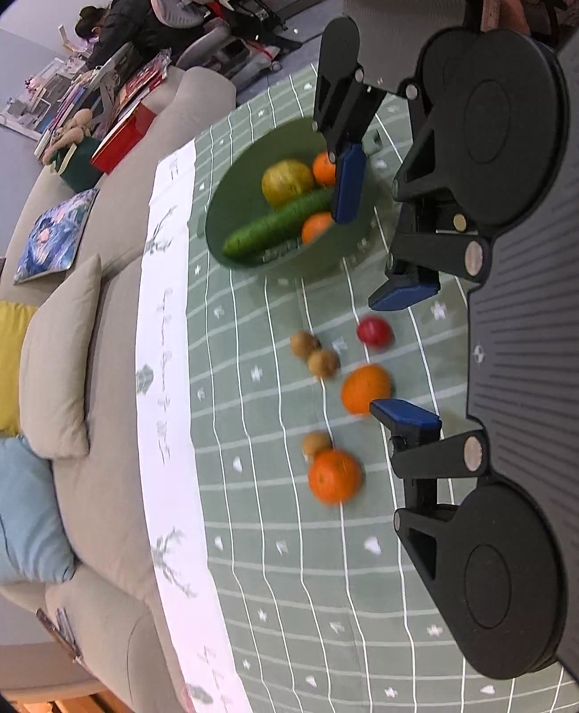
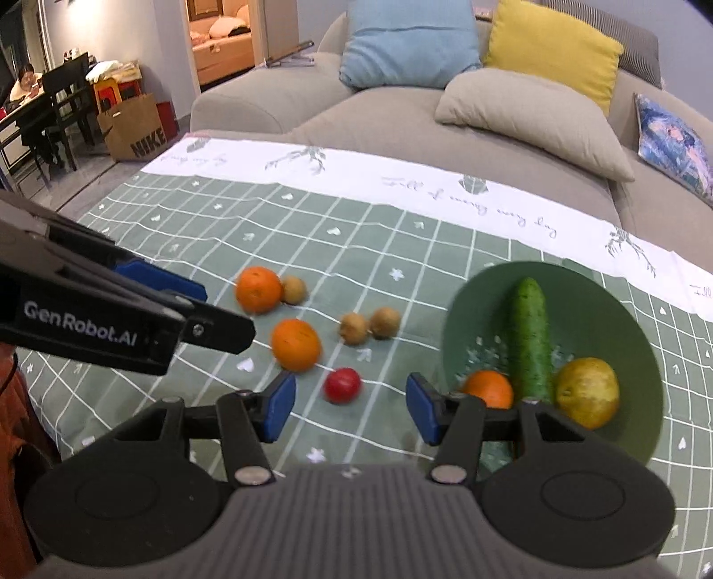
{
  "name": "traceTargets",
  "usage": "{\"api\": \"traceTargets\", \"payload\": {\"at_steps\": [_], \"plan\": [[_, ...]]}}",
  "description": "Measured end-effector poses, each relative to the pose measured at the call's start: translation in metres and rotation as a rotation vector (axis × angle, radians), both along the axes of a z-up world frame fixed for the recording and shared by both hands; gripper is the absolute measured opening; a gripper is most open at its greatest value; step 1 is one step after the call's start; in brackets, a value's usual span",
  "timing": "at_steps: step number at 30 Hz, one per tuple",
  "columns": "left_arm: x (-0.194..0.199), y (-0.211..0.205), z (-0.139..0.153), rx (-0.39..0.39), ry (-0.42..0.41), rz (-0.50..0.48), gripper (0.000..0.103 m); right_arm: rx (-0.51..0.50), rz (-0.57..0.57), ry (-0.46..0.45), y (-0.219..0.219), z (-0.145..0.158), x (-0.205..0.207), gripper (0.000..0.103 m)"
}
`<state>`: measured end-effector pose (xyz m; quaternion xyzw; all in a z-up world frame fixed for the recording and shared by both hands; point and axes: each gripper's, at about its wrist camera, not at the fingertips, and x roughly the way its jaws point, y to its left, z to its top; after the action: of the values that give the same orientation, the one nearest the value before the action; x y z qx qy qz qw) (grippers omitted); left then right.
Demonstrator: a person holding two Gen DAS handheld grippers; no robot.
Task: Organize fruits
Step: 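Move both tools back toward the remaining oranges, then grasp an orange with the right tool while the left tool grasps another orange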
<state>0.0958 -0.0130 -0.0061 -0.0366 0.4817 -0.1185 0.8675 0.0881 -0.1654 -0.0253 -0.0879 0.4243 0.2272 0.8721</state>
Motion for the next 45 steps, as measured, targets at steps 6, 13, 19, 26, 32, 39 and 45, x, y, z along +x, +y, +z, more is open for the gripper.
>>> {"api": "traceTargets", "payload": {"at_steps": [6,13,19,26,32,39,45], "plan": [[-0.014,0.025,-0.015,0.026,-0.038,0.04,0.054,0.035,-0.026,-0.018,0.021,-0.014,-0.014,0.052],[-0.022,0.035,-0.032,0.07,-0.104,0.065,0.054,0.041,-0.038,-0.013,0.033,-0.036,-0.014,0.051],[-0.013,0.043,-0.049,0.077,-0.106,0.088,0.054,0.028,-0.023,-0.015,0.043,-0.049,-0.004,0.05],[0.006,0.05,-0.061,0.106,-0.118,0.087,0.054,0.019,-0.003,-0.014,0.054,-0.059,0.02,0.045],[0.025,0.056,-0.072,0.088,-0.101,0.09,0.054,0.006,0.016,-0.01,0.068,-0.067,0.036,0.045],[0.044,0.057,-0.087,0.073,-0.081,0.073,0.054,-0.006,0.025,0.014,0.077,-0.077,0.047,0.045],[0.057,0.058,-0.094,0.059,-0.077,0.072,0.054,-0.012,0.016,0.04,0.077,-0.085,0.051,0.039]]}}
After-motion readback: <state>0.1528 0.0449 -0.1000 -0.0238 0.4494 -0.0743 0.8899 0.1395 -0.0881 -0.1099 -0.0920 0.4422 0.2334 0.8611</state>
